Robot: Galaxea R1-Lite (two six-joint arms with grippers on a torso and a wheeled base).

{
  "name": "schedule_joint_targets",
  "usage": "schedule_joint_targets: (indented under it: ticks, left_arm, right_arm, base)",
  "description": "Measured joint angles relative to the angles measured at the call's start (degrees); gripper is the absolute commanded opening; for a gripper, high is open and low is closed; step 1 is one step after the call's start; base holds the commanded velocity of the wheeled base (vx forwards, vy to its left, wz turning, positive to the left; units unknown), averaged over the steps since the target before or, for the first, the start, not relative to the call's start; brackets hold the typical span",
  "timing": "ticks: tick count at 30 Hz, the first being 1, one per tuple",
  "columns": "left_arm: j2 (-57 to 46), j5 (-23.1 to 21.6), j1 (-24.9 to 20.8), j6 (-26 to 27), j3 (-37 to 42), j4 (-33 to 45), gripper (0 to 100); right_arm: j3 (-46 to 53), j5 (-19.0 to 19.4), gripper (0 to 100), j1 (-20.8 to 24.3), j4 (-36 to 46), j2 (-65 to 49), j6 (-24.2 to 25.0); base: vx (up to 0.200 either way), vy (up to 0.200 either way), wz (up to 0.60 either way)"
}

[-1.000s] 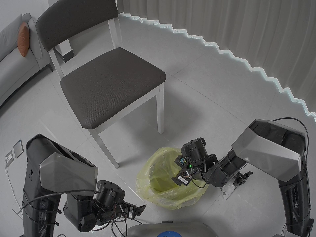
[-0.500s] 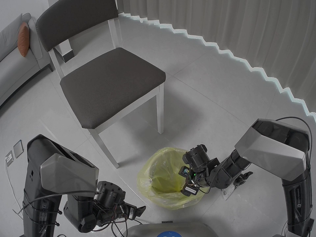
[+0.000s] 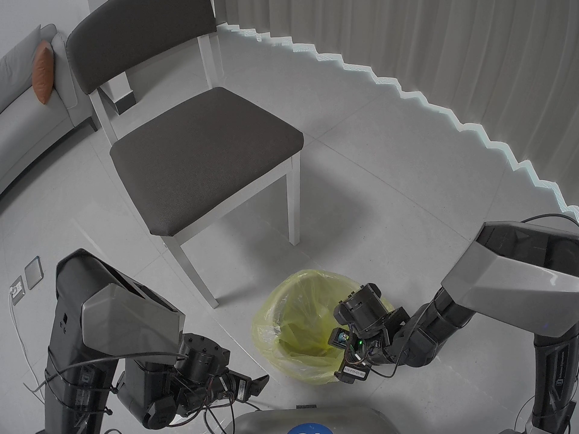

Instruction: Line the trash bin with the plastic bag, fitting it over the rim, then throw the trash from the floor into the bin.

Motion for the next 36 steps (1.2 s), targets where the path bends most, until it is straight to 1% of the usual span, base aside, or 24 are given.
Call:
schedule_joint_targets:
  ticks: [4,11,18,20,24,28,33,36]
  left_arm:
    - [0.23,0.00,0.05,0.02,1.08,-2.35,100]
    - [0.32,-0.55,0.24,0.49,2.84,-5.39,100]
    - [0.15,-1.43,0.10,0.68,3.54,-6.18,100]
    - [0.12,-1.56,-0.04,0.71,3.62,-6.42,100]
    - [0.32,-1.72,-0.30,0.68,3.75,-7.56,100]
    - [1.00,-2.18,-0.41,0.63,4.14,-9.74,100]
    - [2.13,-2.40,-0.39,0.60,5.19,-10.62,100]
    - [2.46,-2.43,-0.26,0.57,5.49,-10.62,100]
  right_arm:
    - [-0.44,0.00,100,-0.06,-0.35,-1.01,0.22]
    - [-5.81,-0.02,100,-2.29,-0.39,-2.30,1.50]
    - [-12.52,-0.09,100,-3.15,0.27,2.18,1.56]
    - [-14.03,-0.11,100,-3.08,0.82,3.36,1.54]
    - [-20.24,-0.24,100,-2.02,5.69,8.02,1.61]
    - [-23.58,-0.28,100,-0.94,8.67,10.90,1.69]
    - [-23.58,0.30,100,-0.22,9.76,12.30,1.76]
    - [-22.21,2.40,100,0.20,10.56,11.86,1.78]
  base:
    - [0.000,0.000,0.00]
    - [0.000,0.000,0.00]
    - [0.000,0.000,0.00]
    - [0.000,0.000,0.00]
    - [0.000,0.000,0.00]
    - [0.000,0.000,0.00]
    - [0.000,0.000,0.00]
    - [0.000,0.000,0.00]
